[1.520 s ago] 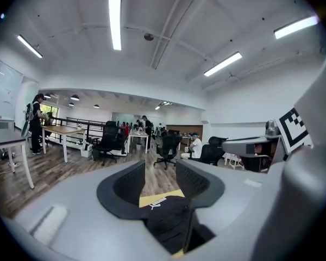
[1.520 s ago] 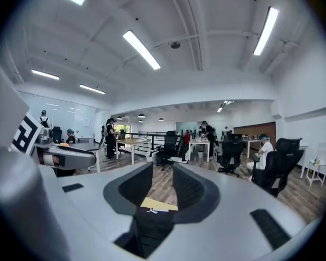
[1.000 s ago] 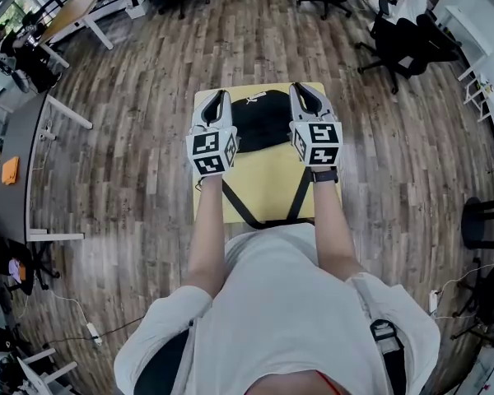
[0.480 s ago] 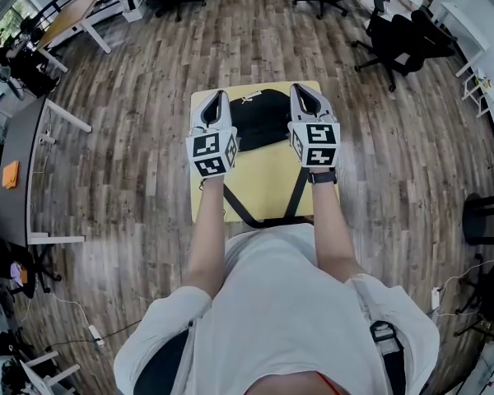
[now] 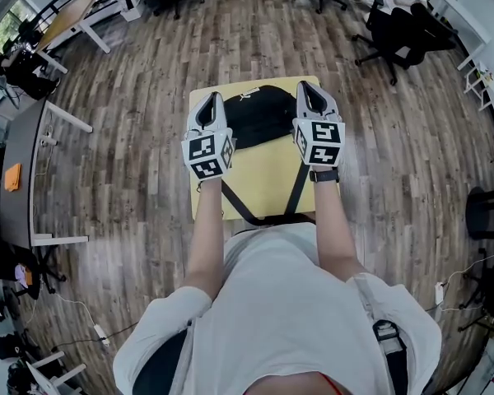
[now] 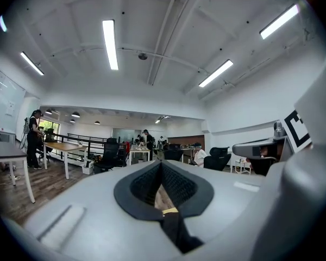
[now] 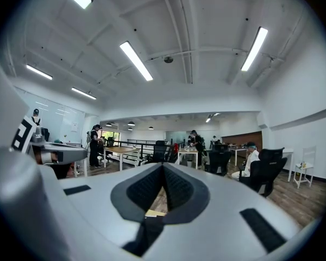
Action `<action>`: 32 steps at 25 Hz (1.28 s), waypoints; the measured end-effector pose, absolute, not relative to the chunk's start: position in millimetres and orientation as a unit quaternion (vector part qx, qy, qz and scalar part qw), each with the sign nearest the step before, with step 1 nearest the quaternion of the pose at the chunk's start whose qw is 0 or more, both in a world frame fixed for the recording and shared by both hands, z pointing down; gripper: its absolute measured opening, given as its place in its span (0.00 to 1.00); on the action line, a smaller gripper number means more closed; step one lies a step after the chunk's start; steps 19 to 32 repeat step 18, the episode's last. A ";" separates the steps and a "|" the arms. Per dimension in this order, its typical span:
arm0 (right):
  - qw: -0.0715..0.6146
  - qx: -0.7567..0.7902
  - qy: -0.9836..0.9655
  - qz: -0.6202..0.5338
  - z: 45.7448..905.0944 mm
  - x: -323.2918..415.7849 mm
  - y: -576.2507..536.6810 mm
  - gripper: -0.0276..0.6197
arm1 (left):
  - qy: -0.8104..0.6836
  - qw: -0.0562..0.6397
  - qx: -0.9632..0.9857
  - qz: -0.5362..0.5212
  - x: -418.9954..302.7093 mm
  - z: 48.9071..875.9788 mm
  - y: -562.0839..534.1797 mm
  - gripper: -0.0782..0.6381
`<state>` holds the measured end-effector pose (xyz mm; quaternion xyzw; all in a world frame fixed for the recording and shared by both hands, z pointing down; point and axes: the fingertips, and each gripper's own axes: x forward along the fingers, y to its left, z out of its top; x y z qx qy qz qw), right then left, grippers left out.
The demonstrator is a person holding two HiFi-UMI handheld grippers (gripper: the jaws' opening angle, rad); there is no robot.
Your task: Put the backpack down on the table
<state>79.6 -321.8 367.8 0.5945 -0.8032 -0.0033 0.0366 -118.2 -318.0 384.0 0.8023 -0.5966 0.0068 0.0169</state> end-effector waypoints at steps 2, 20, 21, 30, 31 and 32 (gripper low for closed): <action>0.038 0.595 -0.803 -0.003 369.5 84.0 -321.5 0.06 | -0.599 0.019 0.801 0.000 -117.4 381.6 -318.5 0.12; 0.058 0.610 -0.790 0.006 393.3 101.6 -337.6 0.06 | -0.577 0.046 0.815 0.007 -98.6 412.2 -349.8 0.12; 0.058 0.610 -0.790 0.006 393.3 101.6 -337.6 0.06 | -0.577 0.046 0.815 0.007 -98.6 412.2 -349.8 0.12; 0.058 0.610 -0.790 0.006 393.3 101.6 -337.6 0.06 | -0.577 0.046 0.815 0.007 -98.6 412.2 -349.8 0.12; 0.058 0.610 -0.790 0.006 393.3 101.6 -337.6 0.06 | -0.577 0.046 0.815 0.007 -98.6 412.2 -349.8 0.12; 0.058 0.610 -0.790 0.006 393.3 101.6 -337.6 0.06 | -0.577 0.046 0.815 0.007 -98.6 412.2 -349.8 0.12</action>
